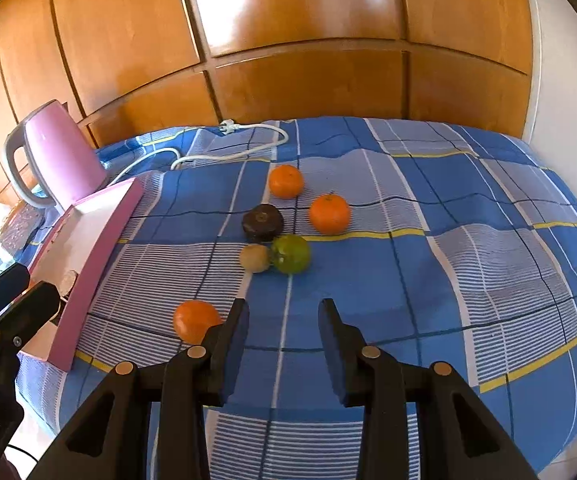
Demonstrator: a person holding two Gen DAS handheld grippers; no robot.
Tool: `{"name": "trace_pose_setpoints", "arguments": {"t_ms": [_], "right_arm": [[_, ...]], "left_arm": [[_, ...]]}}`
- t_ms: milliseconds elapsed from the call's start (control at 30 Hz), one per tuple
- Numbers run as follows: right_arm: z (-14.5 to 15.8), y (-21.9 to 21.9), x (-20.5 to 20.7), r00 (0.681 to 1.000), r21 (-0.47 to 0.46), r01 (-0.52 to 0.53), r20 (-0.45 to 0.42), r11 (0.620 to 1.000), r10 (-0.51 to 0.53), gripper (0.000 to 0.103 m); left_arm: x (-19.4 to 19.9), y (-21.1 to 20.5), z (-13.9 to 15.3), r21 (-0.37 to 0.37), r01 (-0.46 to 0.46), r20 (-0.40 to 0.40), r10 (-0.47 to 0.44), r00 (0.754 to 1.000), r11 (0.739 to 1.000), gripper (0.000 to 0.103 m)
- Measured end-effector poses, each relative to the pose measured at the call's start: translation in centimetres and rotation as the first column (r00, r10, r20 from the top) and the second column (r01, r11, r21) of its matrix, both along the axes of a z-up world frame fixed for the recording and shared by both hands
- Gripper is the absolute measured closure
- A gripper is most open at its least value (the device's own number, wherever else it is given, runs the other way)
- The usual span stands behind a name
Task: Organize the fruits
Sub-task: 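Move both tools back from the tray toward the remaining fruits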
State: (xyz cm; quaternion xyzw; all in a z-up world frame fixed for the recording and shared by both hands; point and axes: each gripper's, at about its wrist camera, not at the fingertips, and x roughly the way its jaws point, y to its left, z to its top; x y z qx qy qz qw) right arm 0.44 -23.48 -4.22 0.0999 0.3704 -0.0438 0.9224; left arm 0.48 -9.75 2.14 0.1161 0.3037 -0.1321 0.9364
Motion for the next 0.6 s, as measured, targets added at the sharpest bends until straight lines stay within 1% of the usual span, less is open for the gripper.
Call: {"name": "trace_pose_setpoints", "arguments": {"t_ms": [433,533,600], "right_arm": [[-1.0,-1.5,0.1,0.999,0.009,0.03,-0.023,1.0,-0.03,0.067],[-1.3,-2.0,0.1,0.999,0.01,0.042,-0.031,0.999,-0.041,0.067],[-1.5,-2.3,0.1,0.998,0.009,0.048,-0.036,0.999,-0.048,0.067]], "left_arm": [[0.7,-1.4,-1.2,0.017,0.015,-0.039,-0.014,0.999,1.0,0.062],[1.1,-1.6,-1.8,0.016,0.015,-0.061,-0.014,0.998,1.0,0.062],[1.6,-1.6,-2.4,0.007,0.014,-0.092,-0.013,0.996,1.0,0.062]]}}
